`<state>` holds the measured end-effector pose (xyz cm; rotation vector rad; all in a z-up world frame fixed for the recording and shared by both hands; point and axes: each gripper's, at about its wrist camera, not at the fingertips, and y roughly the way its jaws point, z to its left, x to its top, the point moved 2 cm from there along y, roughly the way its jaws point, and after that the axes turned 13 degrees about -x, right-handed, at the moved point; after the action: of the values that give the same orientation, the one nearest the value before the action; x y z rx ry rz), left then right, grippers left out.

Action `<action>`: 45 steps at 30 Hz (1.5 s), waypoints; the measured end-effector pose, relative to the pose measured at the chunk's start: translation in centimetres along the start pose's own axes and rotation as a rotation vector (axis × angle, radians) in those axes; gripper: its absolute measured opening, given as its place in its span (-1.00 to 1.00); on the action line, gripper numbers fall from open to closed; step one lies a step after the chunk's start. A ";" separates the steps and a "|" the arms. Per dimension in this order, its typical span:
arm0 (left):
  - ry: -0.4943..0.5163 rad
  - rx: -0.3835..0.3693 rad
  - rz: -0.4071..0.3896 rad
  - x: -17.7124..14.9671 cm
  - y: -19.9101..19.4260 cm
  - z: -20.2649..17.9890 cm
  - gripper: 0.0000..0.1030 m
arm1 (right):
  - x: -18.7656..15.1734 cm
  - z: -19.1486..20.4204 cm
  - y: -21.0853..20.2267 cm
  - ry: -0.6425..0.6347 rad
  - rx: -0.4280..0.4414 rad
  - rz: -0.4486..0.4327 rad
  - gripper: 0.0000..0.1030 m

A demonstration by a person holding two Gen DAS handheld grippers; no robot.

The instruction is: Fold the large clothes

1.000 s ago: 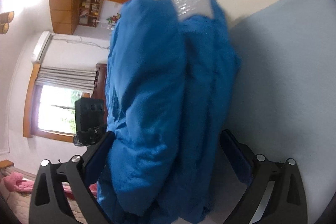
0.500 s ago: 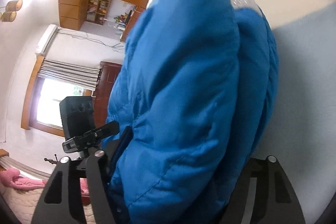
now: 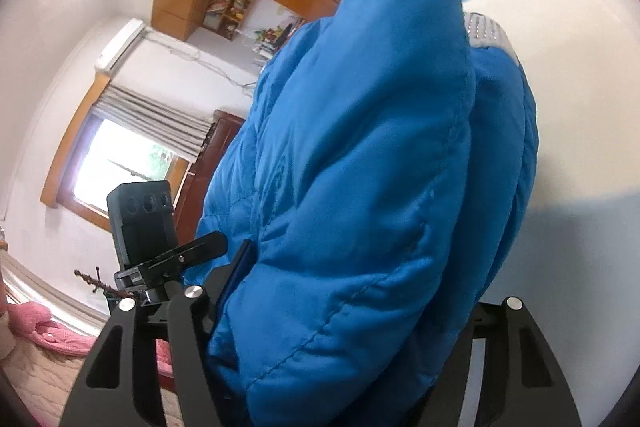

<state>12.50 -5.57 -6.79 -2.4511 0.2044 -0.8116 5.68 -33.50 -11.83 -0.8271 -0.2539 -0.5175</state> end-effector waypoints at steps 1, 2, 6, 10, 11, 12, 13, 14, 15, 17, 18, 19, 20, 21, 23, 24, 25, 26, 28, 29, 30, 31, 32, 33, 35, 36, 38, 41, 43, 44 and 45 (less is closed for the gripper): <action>0.000 0.006 -0.007 0.2 -0.4 0.3 0.43 | 0.7 0.1 0.5 -0.012 0.002 0.004 0.28; -0.001 0.014 -0.016 0.6 -0.7 0.8 0.43 | 1.4 0.3 1.0 -0.025 0.004 0.008 0.28; 0.001 0.054 -0.055 2.4 -1.8 3.0 0.43 | 3.8 1.2 2.7 -0.071 0.014 0.019 0.28; -0.005 0.089 -0.090 4.0 -2.5 5.4 0.43 | 5.5 1.5 4.8 -0.106 0.022 0.030 0.28; -0.007 0.096 -0.096 4.4 -2.7 6.1 0.43 | 5.7 1.5 5.4 -0.113 0.023 0.032 0.28; -0.014 0.104 -0.102 4.8 -2.7 6.9 0.43 | 6.2 1.4 6.1 -0.119 0.024 0.036 0.28; -0.018 0.110 -0.107 5.0 -2.4 7.2 0.43 | 6.6 1.2 6.6 -0.121 0.025 0.039 0.28; -0.020 0.120 -0.113 5.4 -2.3 7.8 0.43 | 7.0 1.2 7.4 -0.121 0.028 0.045 0.28; -0.022 0.127 -0.116 5.6 -2.3 8.3 0.43 | 7.1 1.5 8.2 -0.123 0.028 0.050 0.28; -0.032 0.140 -0.124 6.1 -2.0 9.9 0.43 | 7.4 2.5 9.6 -0.122 0.029 0.058 0.28; -0.040 0.142 -0.125 6.5 -1.7 10.5 0.43 | 7.7 2.2 10.5 -0.118 0.027 0.066 0.28; -0.048 0.143 -0.124 6.5 -1.4 10.9 0.43 | 7.9 2.1 10.9 -0.116 0.024 0.071 0.28; -0.062 0.146 -0.123 8.0 0.0 10.7 0.43 | 8.0 2.0 11.5 -0.113 0.018 0.080 0.28; -0.080 0.146 -0.117 8.0 0.4 11.8 0.43 | 7.9 1.6 12.4 -0.104 0.010 0.095 0.28; -0.117 0.143 -0.097 7.6 1.1 13.6 0.43 | 7.9 1.0 14.0 -0.080 -0.006 0.126 0.28; -0.143 0.145 -0.080 8.2 2.3 14.3 0.43 | 7.4 0.3 14.9 -0.065 -0.024 0.149 0.28; -0.164 0.150 -0.066 8.0 2.8 15.2 0.47 | 7.1 0.2 15.6 -0.056 -0.036 0.161 0.30; -0.179 0.155 -0.057 7.4 3.3 16.1 0.56 | 6.7 -0.1 15.9 -0.043 -0.029 0.164 0.33; -0.177 0.144 -0.065 6.9 3.5 16.7 0.61 | 6.0 -0.2 15.9 -0.025 -0.021 0.168 0.38; -0.184 0.139 -0.067 6.8 3.5 16.7 0.62 | 5.7 -0.1 15.7 -0.024 -0.029 0.169 0.44; -0.190 0.142 -0.062 6.8 3.4 16.5 0.63 | 5.4 0.1 15.3 -0.025 -0.044 0.173 0.48; -0.197 0.151 -0.055 7.7 3.5 17.4 0.66 | 5.2 0.2 14.9 -0.029 -0.062 0.174 0.54; -0.201 0.157 -0.047 7.7 3.4 17.2 0.67 | 5.3 0.6 14.8 -0.035 -0.086 0.173 0.62; -0.199 0.164 -0.040 7.6 3.1 17.0 0.67 | 5.1 0.7 14.2 -0.042 -0.102 0.169 0.63; -0.193 0.188 -0.035 8.5 2.7 17.8 0.67 | 4.3 1.2 12.4 -0.061 -0.132 0.155 0.64; -0.188 0.200 -0.037 8.3 2.1 17.7 0.67 | 3.5 1.5 11.1 -0.075 -0.149 0.144 0.64; -0.177 0.220 -0.046 7.4 1.0 16.3 0.68 | 2.4 2.1 9.1 -0.100 -0.187 0.127 0.64; -0.145 0.271 -0.059 6.0 -0.4 14.9 0.68 | 0.9 3.0 6.8 -0.116 -0.210 0.096 0.64; -0.137 0.290 -0.060 5.3 -0.5 14.4 0.69 | 0.7 2.7 5.7 -0.106 -0.227 0.079 0.64; -0.135 0.295 -0.060 4.9 -0.6 14.5 0.69 | 0.7 2.5 5.5 -0.102 -0.249 0.075 0.64; -0.132 0.304 -0.059 3.7 -1.1 14.4 0.71 | 0.5 2.0 5.6 -0.092 -0.266 0.082 0.64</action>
<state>23.95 0.70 -14.01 -2.2202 -0.0382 -0.6496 9.01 -29.01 -13.87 -1.1175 -0.2373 -0.4421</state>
